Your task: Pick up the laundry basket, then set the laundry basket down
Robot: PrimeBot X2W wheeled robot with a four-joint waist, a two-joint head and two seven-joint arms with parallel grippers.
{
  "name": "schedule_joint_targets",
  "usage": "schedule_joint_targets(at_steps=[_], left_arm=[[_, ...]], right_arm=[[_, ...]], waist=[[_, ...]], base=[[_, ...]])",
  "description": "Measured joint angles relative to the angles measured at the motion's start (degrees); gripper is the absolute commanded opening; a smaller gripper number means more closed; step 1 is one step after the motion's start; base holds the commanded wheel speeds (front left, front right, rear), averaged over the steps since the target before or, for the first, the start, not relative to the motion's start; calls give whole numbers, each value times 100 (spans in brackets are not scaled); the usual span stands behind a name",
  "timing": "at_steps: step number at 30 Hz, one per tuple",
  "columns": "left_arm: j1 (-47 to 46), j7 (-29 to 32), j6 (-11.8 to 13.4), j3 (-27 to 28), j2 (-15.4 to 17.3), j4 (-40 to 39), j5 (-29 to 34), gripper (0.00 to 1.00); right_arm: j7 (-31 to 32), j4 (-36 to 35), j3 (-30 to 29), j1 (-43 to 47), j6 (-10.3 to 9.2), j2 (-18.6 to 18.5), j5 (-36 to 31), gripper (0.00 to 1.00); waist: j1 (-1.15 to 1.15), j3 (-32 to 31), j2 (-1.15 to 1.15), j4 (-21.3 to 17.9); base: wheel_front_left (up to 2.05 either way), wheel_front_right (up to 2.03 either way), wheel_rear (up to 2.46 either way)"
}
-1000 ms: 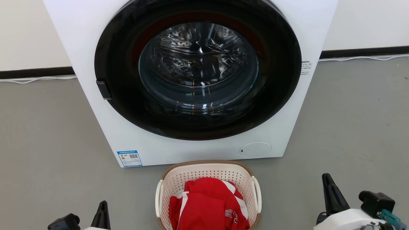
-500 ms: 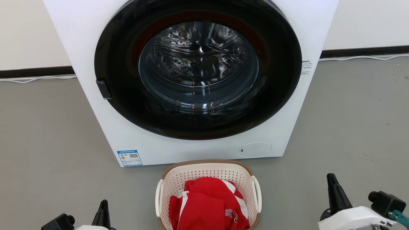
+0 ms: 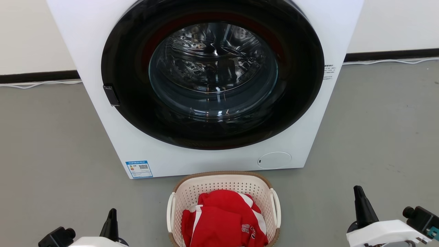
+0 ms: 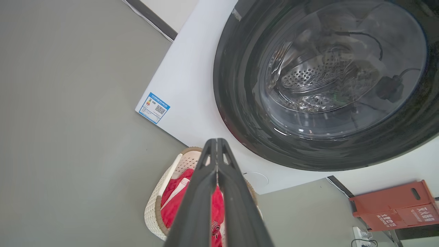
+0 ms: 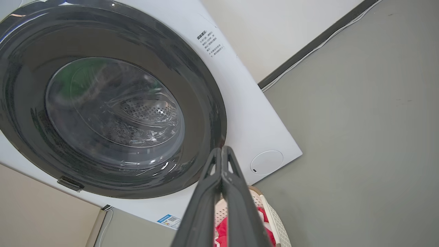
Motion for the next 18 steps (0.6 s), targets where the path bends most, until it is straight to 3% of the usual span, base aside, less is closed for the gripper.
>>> schedule_joint_targets(at_steps=[18], left_arm=[[-30, 305, -143, 53, -27, -108, -1112, 0]], right_arm=[[281, -97, -43, -16, 0, 12, 1299, 0]], waist=[[0, 15, 0, 4]], base=[[0, 0, 0]])
